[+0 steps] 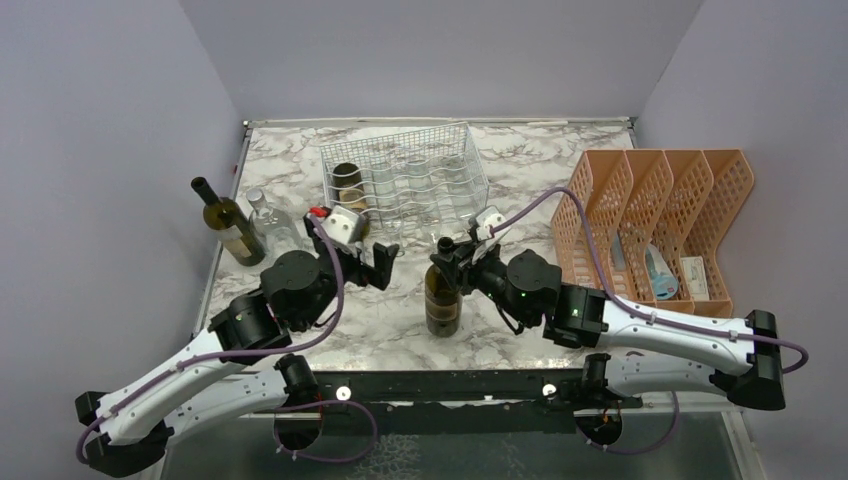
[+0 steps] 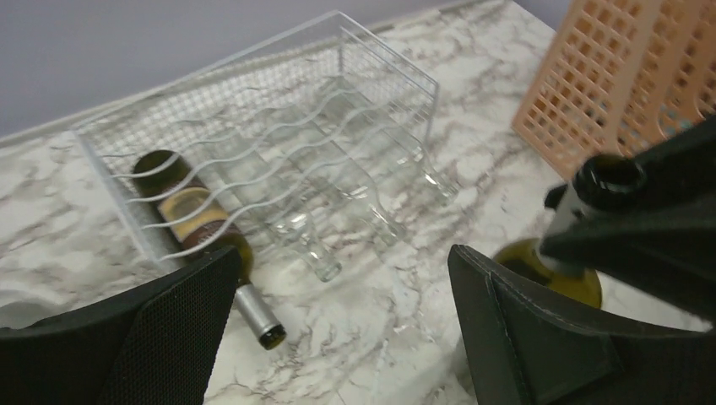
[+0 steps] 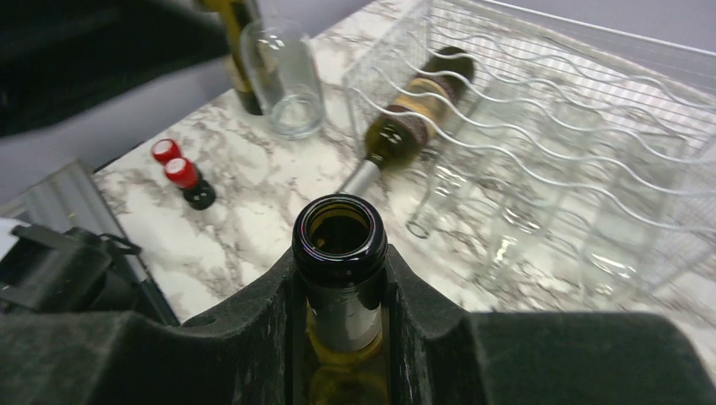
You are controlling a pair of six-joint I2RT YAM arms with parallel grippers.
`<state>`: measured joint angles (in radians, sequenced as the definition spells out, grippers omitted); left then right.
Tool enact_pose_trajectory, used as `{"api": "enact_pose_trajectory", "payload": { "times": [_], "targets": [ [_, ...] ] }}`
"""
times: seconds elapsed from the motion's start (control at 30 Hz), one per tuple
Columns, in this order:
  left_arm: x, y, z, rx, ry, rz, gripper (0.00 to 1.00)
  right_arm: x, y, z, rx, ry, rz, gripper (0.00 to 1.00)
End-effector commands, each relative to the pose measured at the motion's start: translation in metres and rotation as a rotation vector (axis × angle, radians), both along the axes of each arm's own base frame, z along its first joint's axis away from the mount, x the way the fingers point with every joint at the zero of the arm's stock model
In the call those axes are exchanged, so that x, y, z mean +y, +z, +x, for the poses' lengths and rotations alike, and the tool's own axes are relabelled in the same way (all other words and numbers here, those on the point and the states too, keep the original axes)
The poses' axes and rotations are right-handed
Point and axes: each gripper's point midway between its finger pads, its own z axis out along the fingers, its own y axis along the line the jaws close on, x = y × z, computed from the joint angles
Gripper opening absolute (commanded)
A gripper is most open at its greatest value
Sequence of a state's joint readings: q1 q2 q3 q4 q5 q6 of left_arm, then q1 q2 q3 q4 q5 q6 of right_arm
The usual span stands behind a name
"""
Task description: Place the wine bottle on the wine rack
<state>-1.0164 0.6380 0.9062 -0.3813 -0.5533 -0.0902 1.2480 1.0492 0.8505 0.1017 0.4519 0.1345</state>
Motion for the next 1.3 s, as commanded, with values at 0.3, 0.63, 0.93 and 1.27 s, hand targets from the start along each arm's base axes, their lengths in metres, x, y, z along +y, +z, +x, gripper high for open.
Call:
{"api": "enact_pose_trajectory", "payload": {
  "times": [0.3,0.63,0.93,1.27],
  "targets": [
    [-0.122,-0.067,-0.064,-0.022,-0.706,-0.074,0.99,-0.046,0.044,0.022,0.020,-0.259,0.061,0.01],
    [-0.152,-0.098,-0.066,-0.034,-0.813,-0.073,0.99,-0.042,0.073,-0.005,-0.022,-0.065,0.125,0.01],
    [-0.158,-0.118,-0.055,-0.027,-0.769,-0.097,0.95,-0.041,0.089,-0.036,-0.070,0.128,0.167,0.01],
    [-0.165,-0.105,-0.100,-0.119,-1.030,-0.147,0.87,-0.039,0.114,-0.082,-0.136,0.386,0.264,0.01]
  ]
}}
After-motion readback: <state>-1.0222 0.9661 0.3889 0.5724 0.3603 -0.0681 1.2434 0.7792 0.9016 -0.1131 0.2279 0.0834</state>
